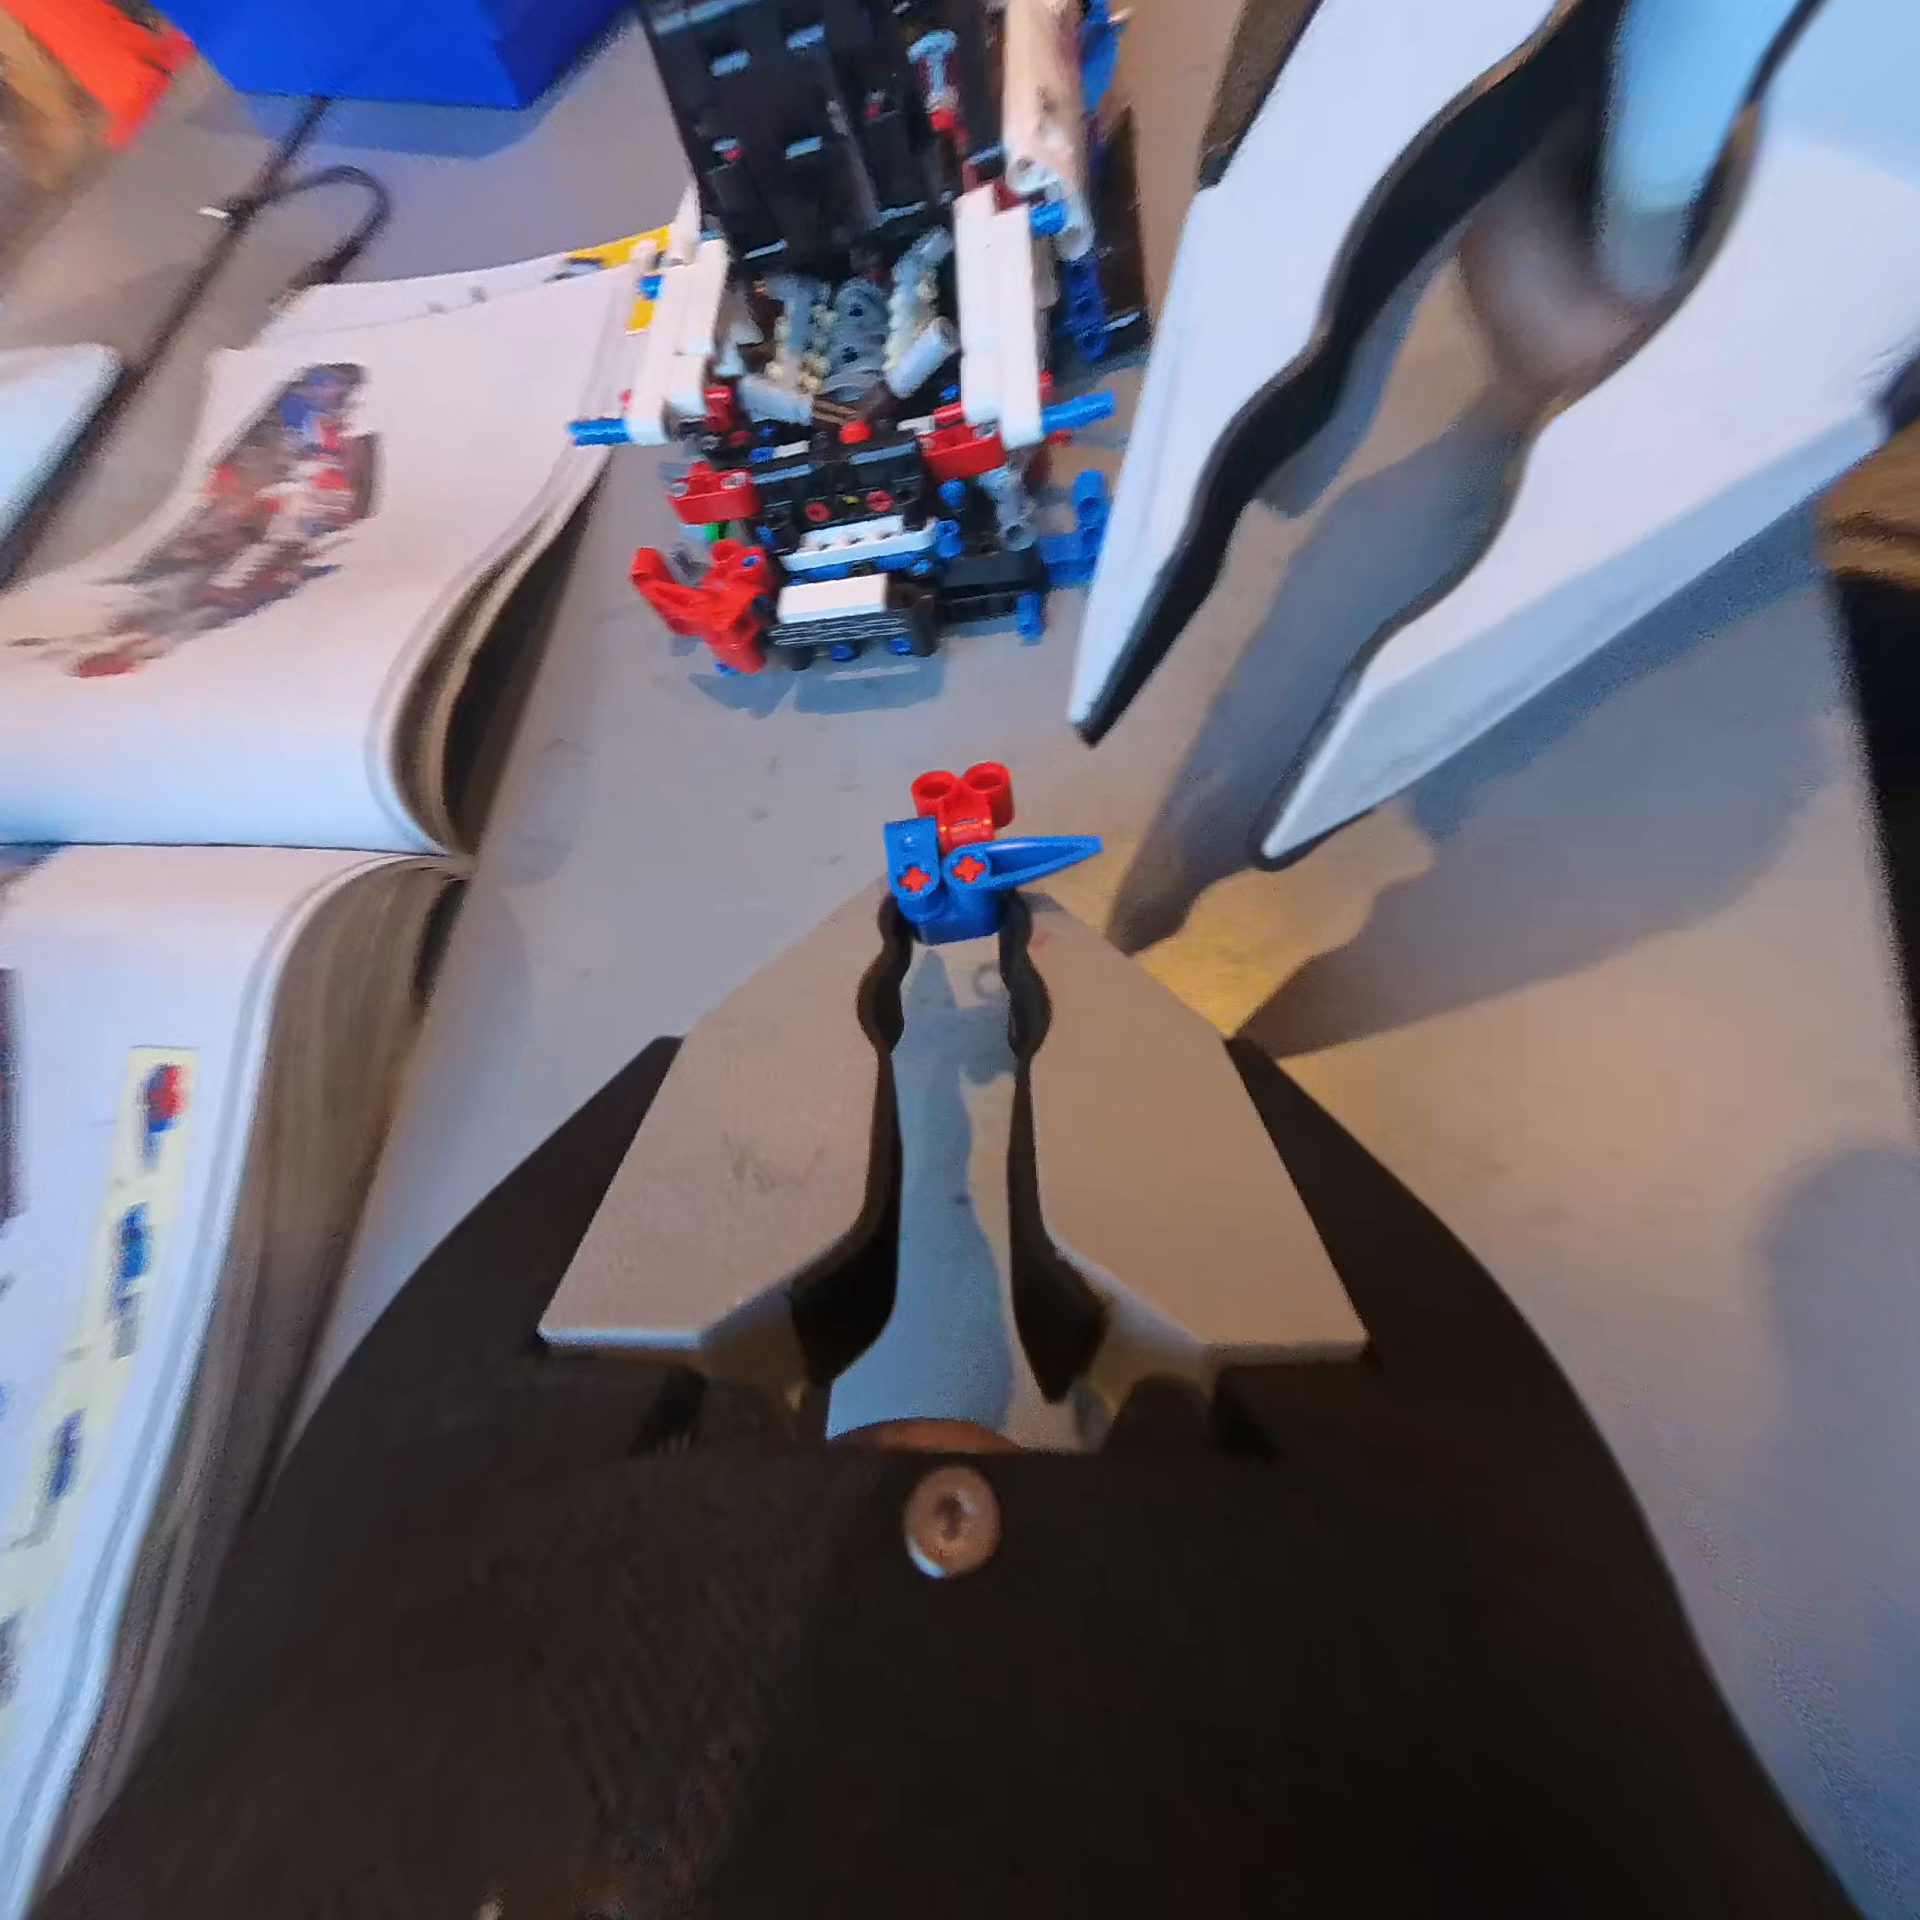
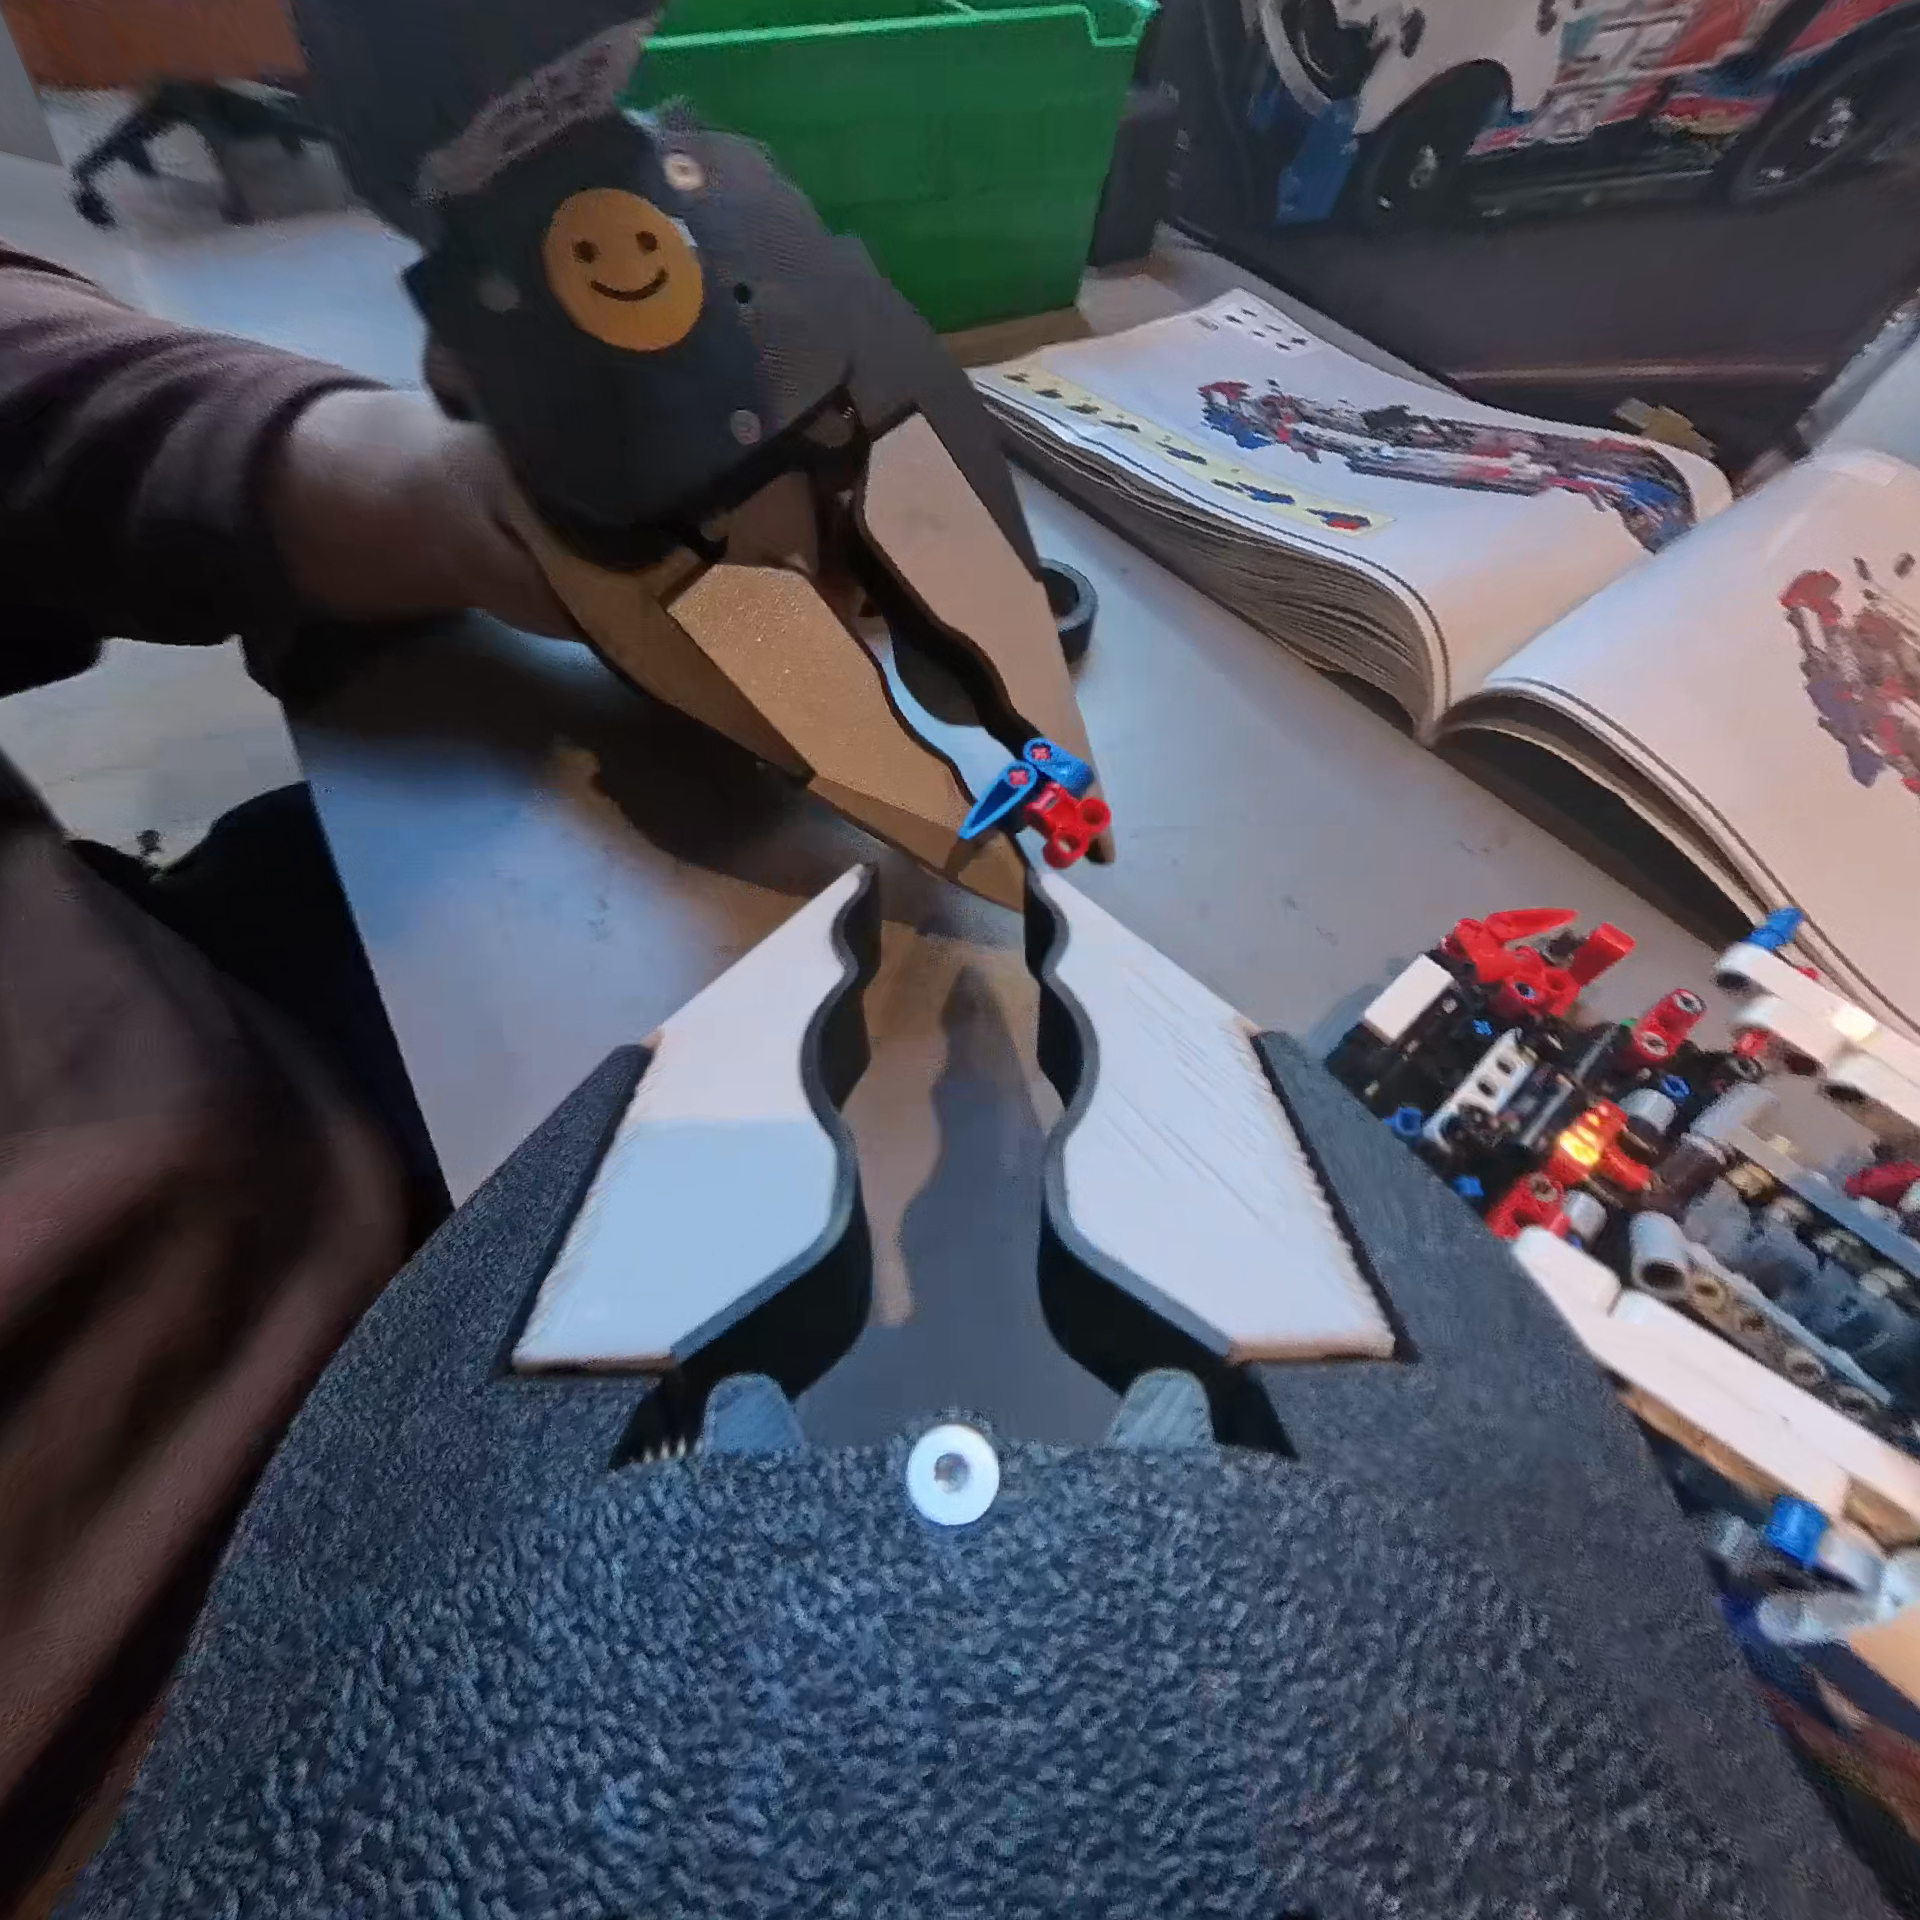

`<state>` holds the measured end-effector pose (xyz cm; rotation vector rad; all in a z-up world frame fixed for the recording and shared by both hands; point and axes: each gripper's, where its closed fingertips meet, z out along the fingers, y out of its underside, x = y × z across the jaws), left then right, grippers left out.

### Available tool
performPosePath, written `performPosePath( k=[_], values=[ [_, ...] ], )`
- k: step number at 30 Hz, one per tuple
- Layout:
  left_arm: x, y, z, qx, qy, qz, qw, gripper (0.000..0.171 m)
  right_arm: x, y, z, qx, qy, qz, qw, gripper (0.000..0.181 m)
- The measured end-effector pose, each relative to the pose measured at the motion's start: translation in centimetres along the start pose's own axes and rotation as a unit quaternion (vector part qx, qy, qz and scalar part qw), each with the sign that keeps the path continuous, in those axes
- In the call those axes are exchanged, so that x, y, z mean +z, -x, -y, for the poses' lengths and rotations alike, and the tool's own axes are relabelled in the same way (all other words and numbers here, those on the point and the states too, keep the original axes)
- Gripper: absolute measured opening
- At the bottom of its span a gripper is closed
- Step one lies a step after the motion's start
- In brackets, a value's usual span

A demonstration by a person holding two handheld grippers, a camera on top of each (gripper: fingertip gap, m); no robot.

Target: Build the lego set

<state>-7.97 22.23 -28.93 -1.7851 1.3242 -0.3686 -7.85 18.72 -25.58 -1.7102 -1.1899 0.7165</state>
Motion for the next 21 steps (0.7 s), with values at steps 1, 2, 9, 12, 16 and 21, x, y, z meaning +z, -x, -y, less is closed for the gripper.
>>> performPosePath(
  k=[1,2,9,12,16,21],
  values=[
    [0.1,0.4,0.0,0.013,0.003,0.023,1.0,0.013,0.0,-0.2,-0.2,0.008,0.008,-0.018,1.0,0.023],
    [0.3,0.6,0.2,0.022,0.0,0.037,0.999,0.013,0.0,-0.3,-0.3,0.017,0.011,-0.032,0.999,0.022],
    [0.4,0.0,3.0,0.051,-0.052,0.094,0.993,0.013,-1.0,-1.4,0.3,0.071,0.001,-0.088,0.994,0.028],
    [0.4,-0.8,3.4,0.06,-0.061,0.085,0.993,0.013,-1.5,-1.7,-0.3,0.095,0.006,-0.108,0.99,0.019],
    [0.2,-1.8,4.0,0.083,-0.072,0.085,0.99,0.013,-2.4,-2.0,-0.7,0.085,0.015,-0.131,0.988,0.017],
    [-0.3,-1.5,4.7,0.107,-0.092,0.108,0.984,0.013,-2.6,-1.3,-0.7,0.085,0.009,-0.133,0.987,0.022]
  ],
)
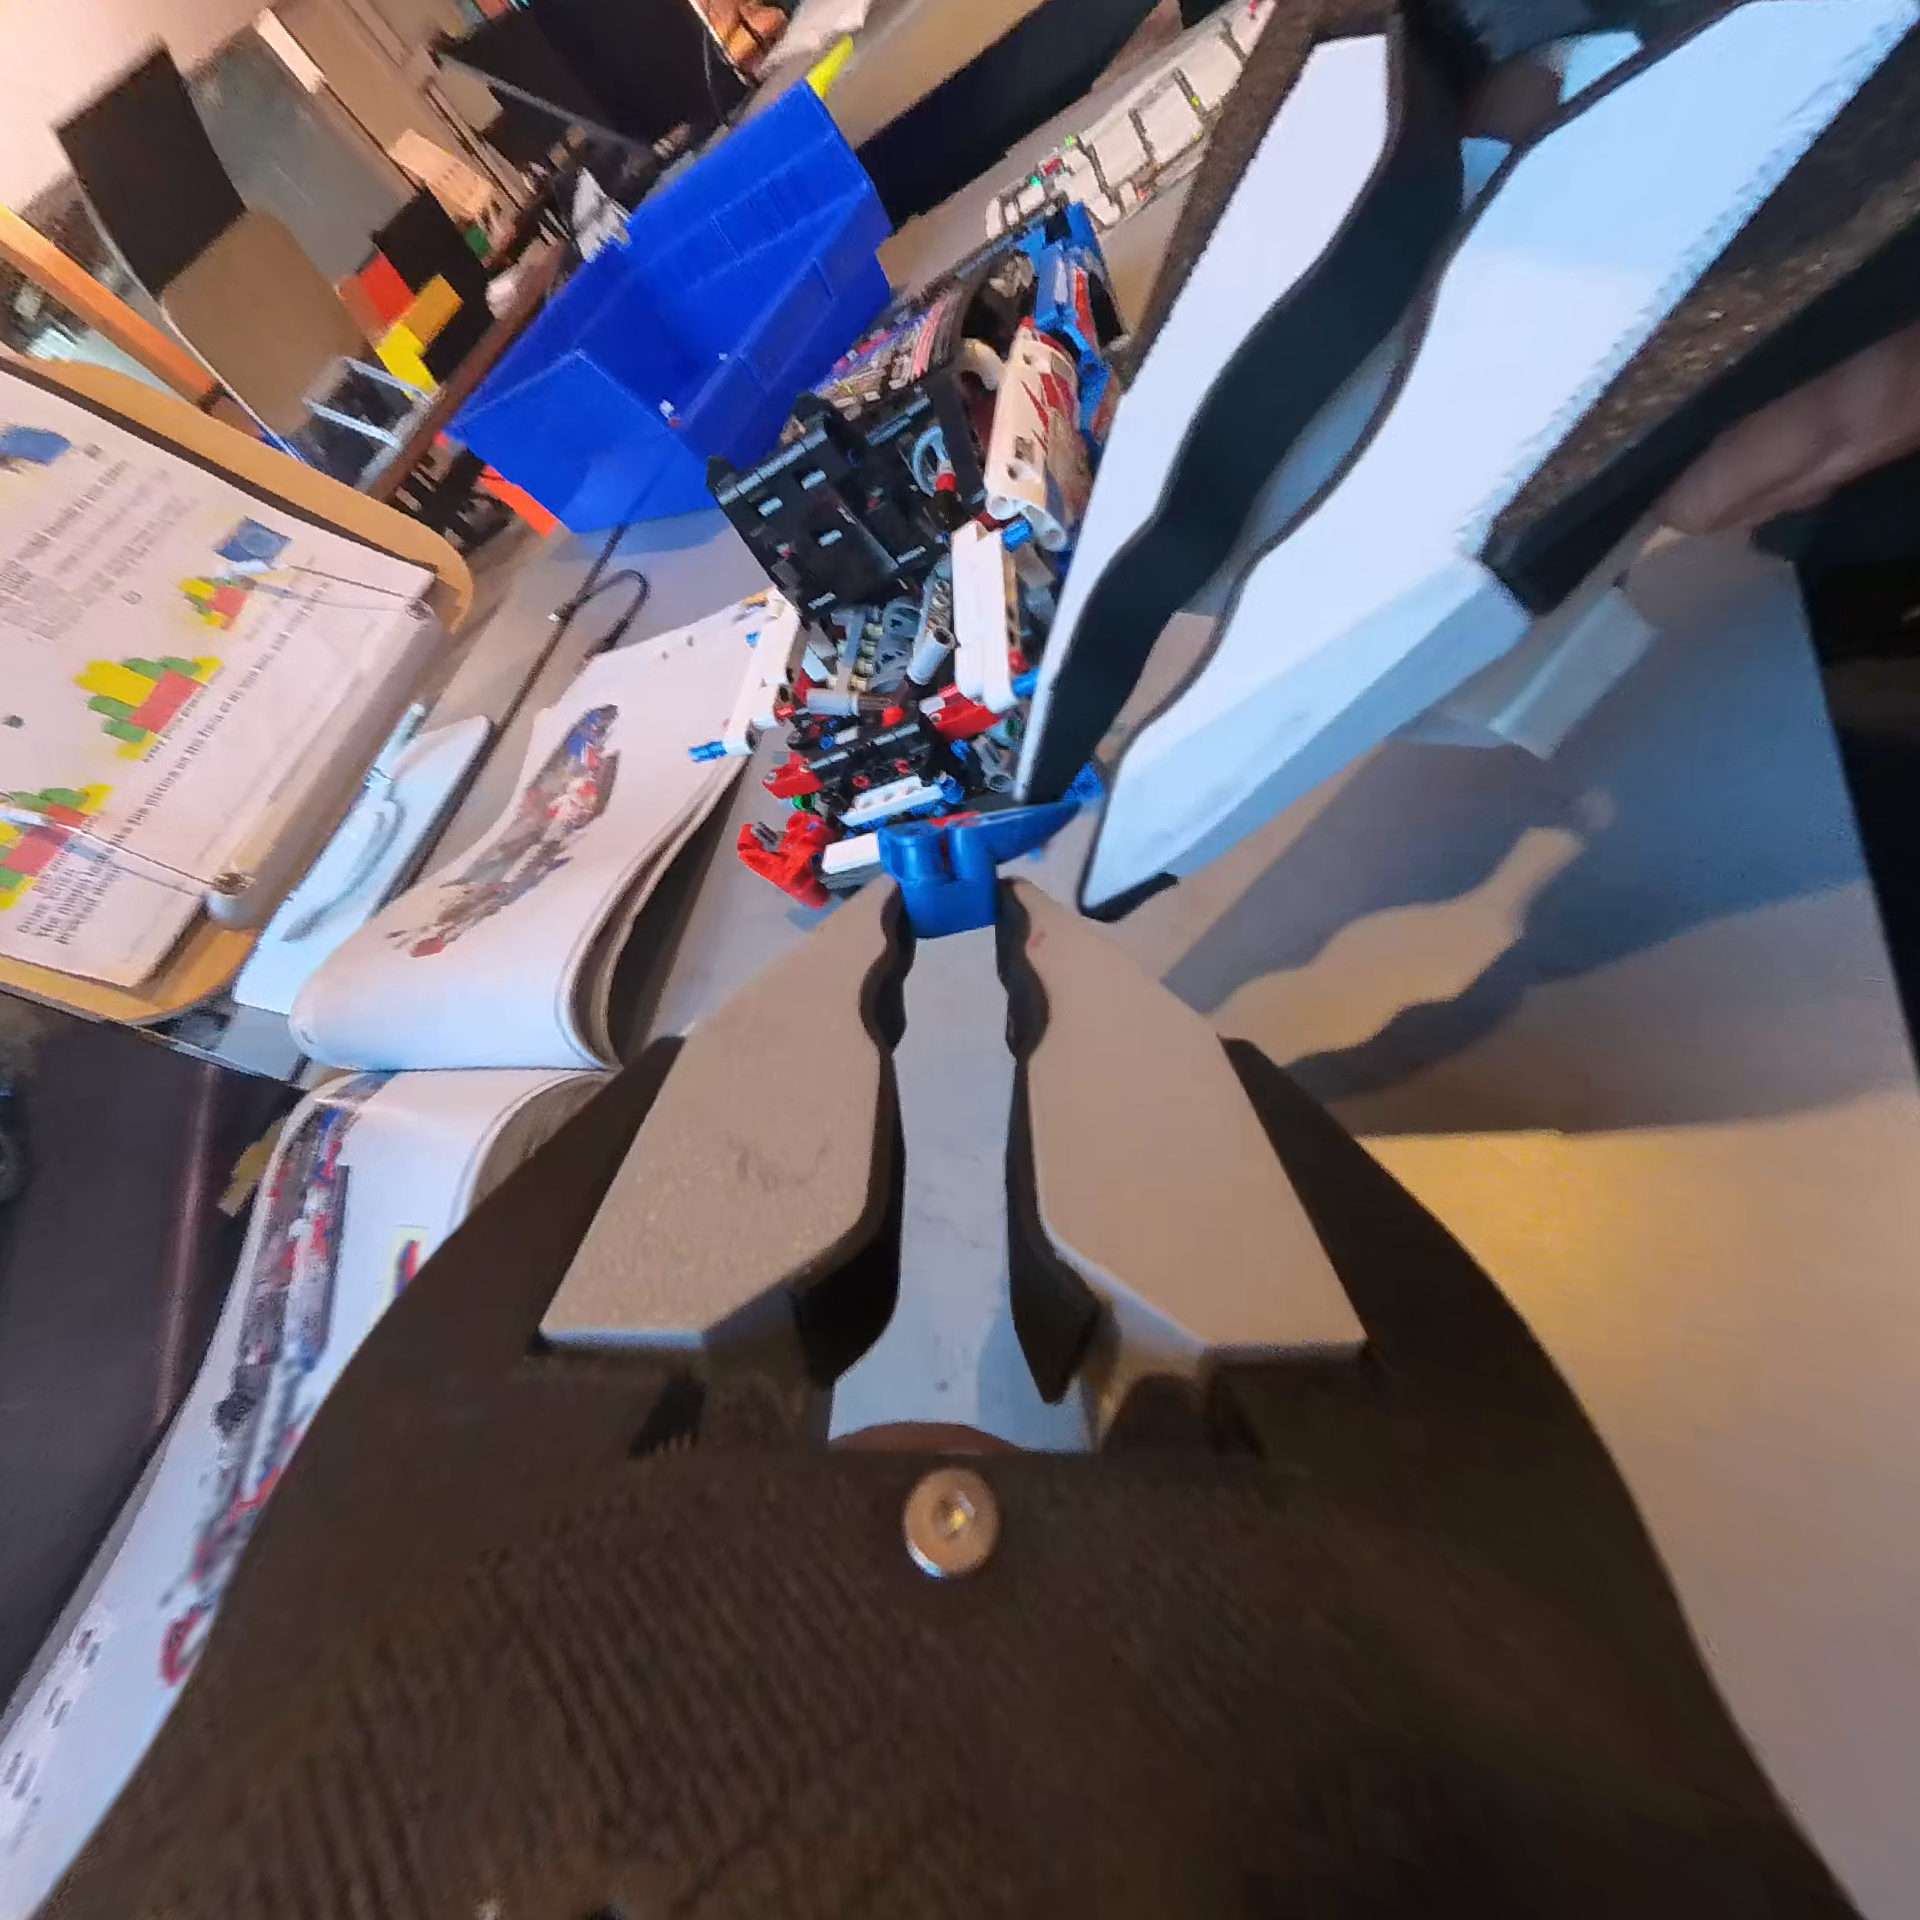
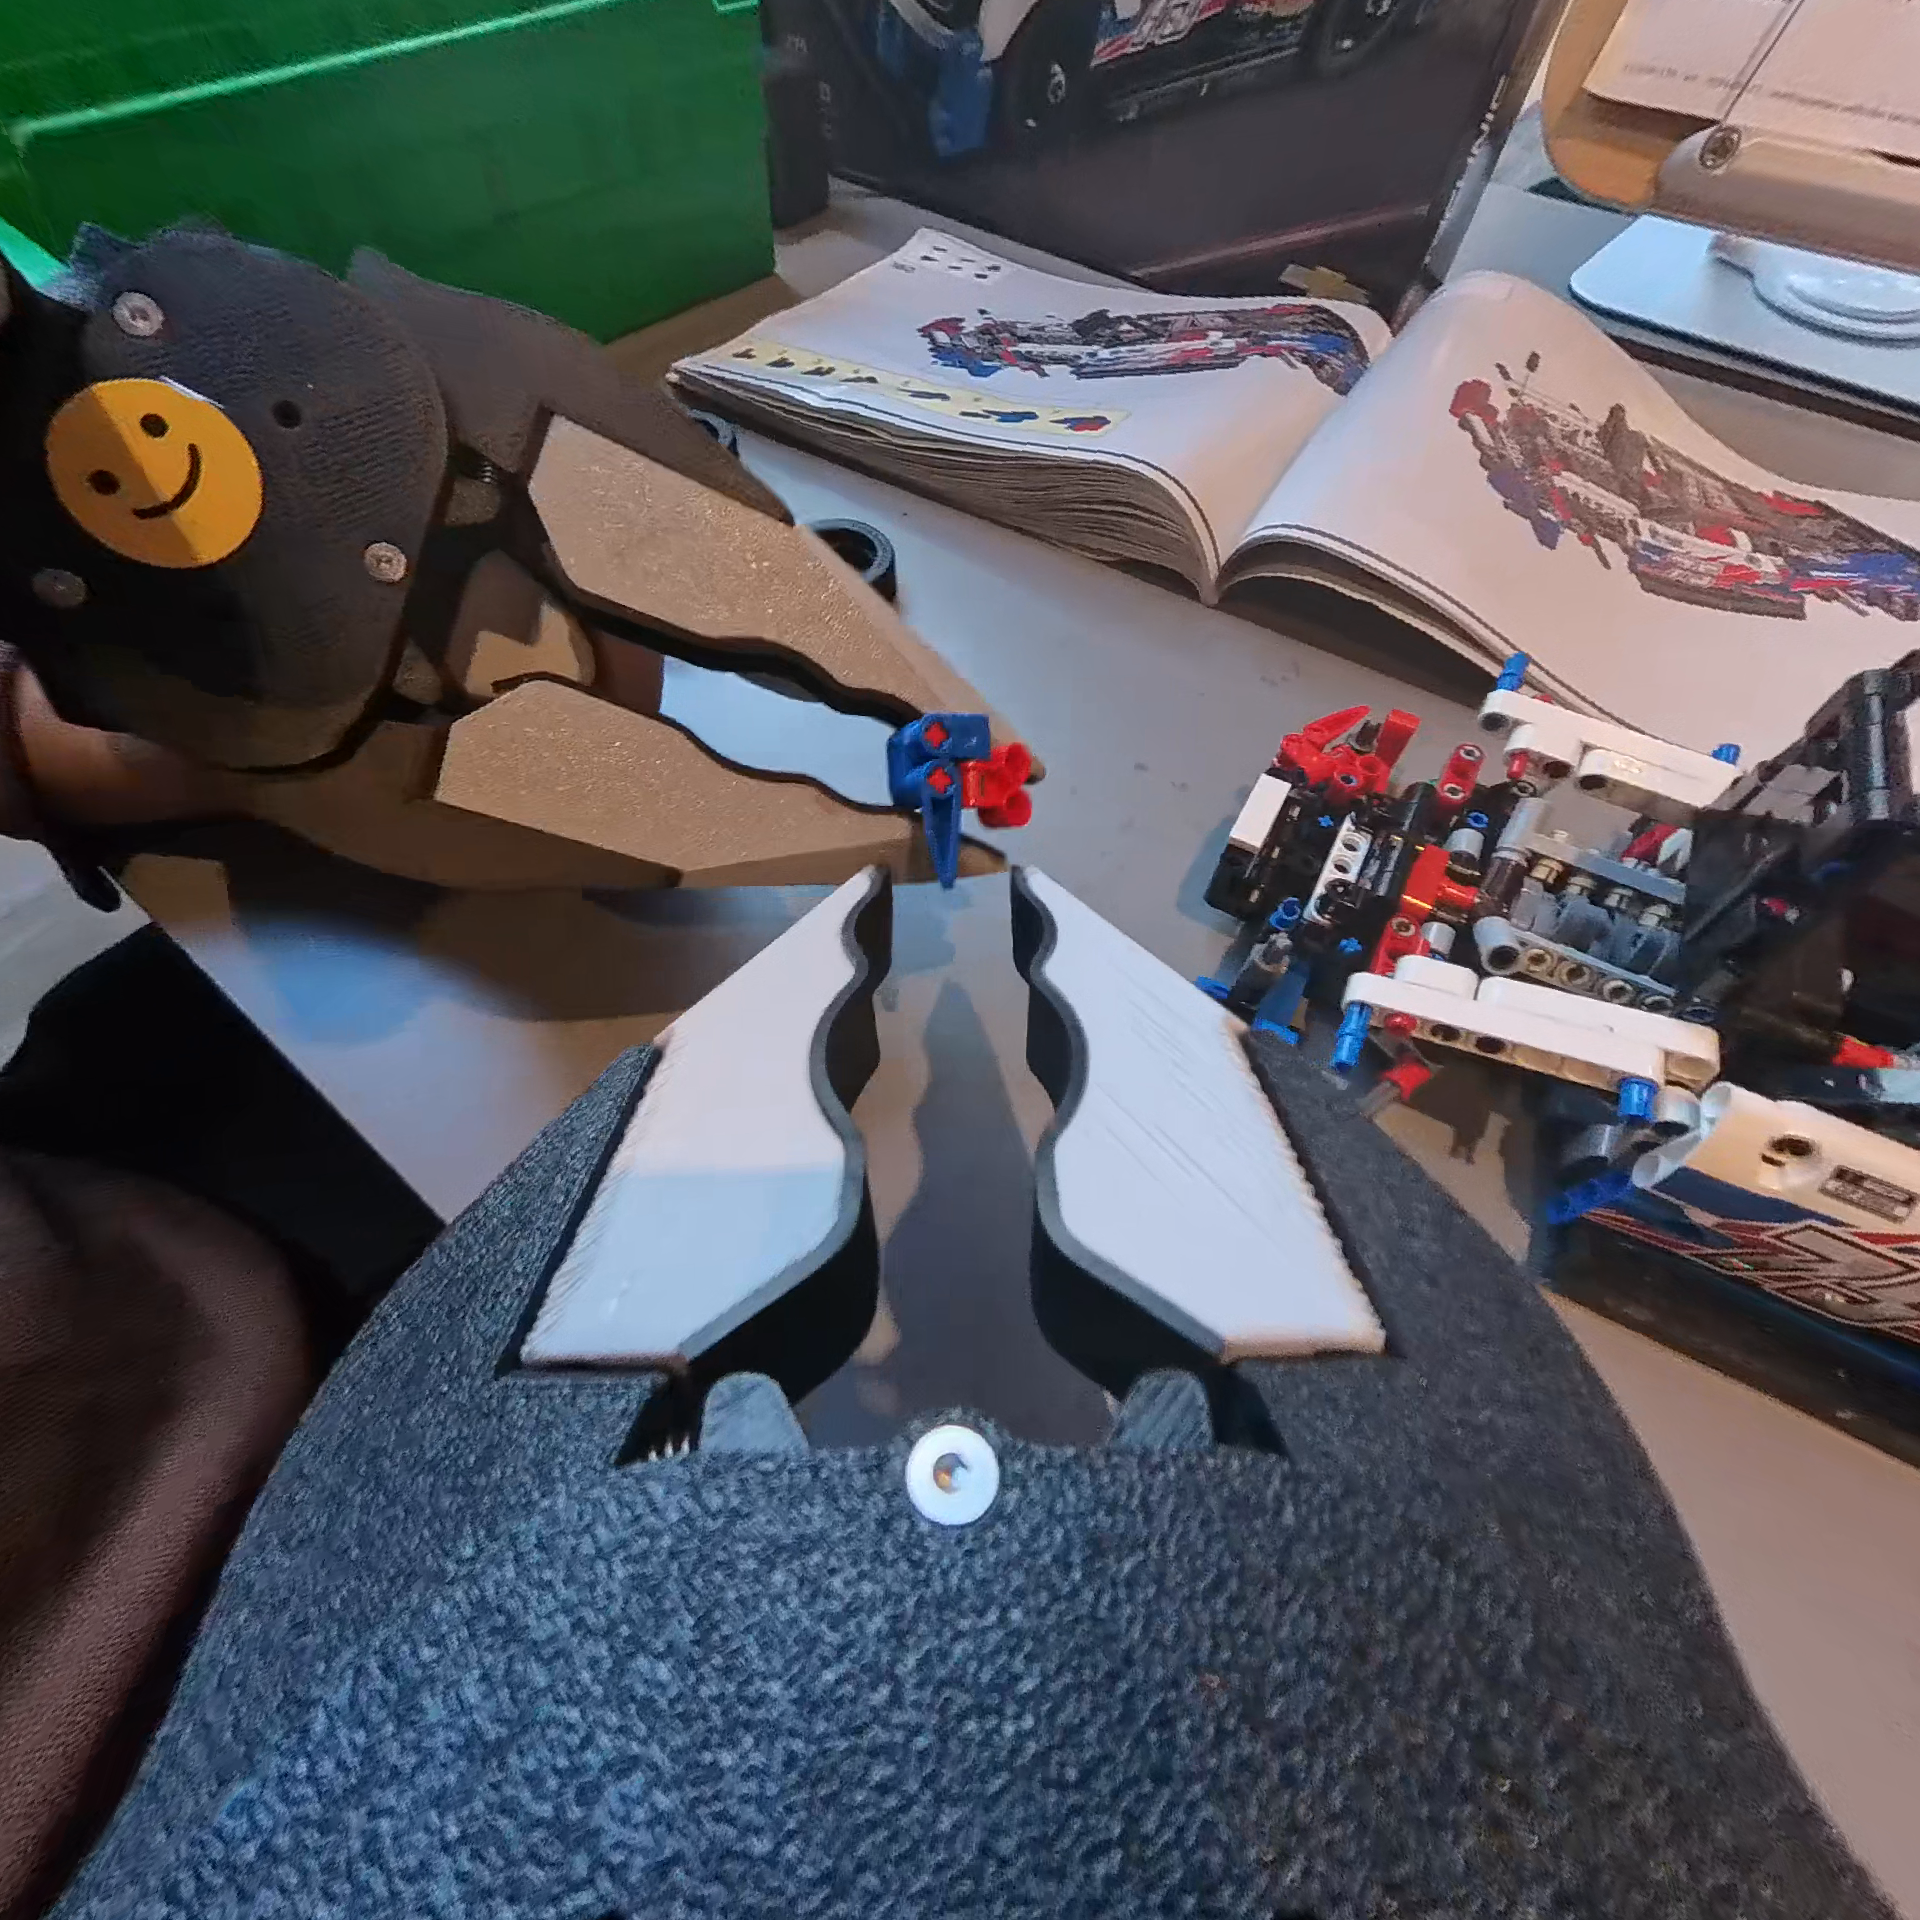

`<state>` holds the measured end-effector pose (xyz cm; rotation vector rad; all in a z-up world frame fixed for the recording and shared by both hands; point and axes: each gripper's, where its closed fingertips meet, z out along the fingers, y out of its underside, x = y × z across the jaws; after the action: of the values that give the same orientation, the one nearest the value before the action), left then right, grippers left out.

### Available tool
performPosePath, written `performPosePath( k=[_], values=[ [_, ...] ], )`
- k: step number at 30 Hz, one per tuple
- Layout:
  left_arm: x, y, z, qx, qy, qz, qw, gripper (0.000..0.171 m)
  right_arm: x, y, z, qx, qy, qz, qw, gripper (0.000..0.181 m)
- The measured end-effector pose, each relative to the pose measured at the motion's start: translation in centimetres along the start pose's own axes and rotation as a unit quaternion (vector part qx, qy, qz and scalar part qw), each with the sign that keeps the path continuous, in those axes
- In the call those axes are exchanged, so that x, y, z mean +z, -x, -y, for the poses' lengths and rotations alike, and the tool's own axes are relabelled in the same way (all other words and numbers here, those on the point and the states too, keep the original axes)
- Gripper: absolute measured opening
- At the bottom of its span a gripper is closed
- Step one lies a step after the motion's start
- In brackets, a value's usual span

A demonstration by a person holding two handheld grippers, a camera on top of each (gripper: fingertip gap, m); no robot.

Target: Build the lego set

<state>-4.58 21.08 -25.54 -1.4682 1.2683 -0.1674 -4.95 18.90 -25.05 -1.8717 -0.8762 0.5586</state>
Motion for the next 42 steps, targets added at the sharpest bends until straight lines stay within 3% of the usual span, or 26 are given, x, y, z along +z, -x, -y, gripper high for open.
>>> performPosePath(
  k=[7,10,16,20,22,29,38,42],
  values=[
    [-1.3,0.9,2.1,0.044,-0.06,0.048,0.996,0.013,-1.1,1.2,2.0,0.01,-0.047,0.028,0.998,0.018],
    [-1.7,0.3,2.8,0.058,-0.082,0.042,0.994,0.013,-1.9,1.5,3.0,0.007,-0.078,0.036,0.996,0.006],
    [-1.4,-0.6,2.6,0.055,-0.073,0.023,0.996,0.013,-2.2,1.4,2.2,-0.002,-0.058,0.053,0.997,0.006],
    [-0.1,-1.9,0.2,0.009,-0.013,-0.043,0.999,0.029,-3.2,-0.7,1.1,-0.026,-0.041,0.04,0.998,0.006],
    [0.2,-1.5,-0.4,-0.007,0.008,-0.043,0.999,0.034,-3.6,-2.3,0.0,-0.041,-0.02,0.019,0.999,0.006],
    [0.1,-1.8,-0.2,-0.019,-0.006,-0.071,0.997,0.03,-4.3,-5.3,-0.7,-0.083,-0.008,-0.014,0.996,0.006],
    [-0.4,-2.9,-0.1,0.015,-0.014,-0.087,0.996,0.027,-2.4,-7.0,-0.9,-0.094,-0.014,-0.032,0.995,0.006],
    [-1.4,-2.4,-0.7,-0.021,-0.009,-0.1,0.995,0.027,-2.5,-7.7,-1.3,-0.104,-0.02,-0.047,0.993,0.006]
  ],
)
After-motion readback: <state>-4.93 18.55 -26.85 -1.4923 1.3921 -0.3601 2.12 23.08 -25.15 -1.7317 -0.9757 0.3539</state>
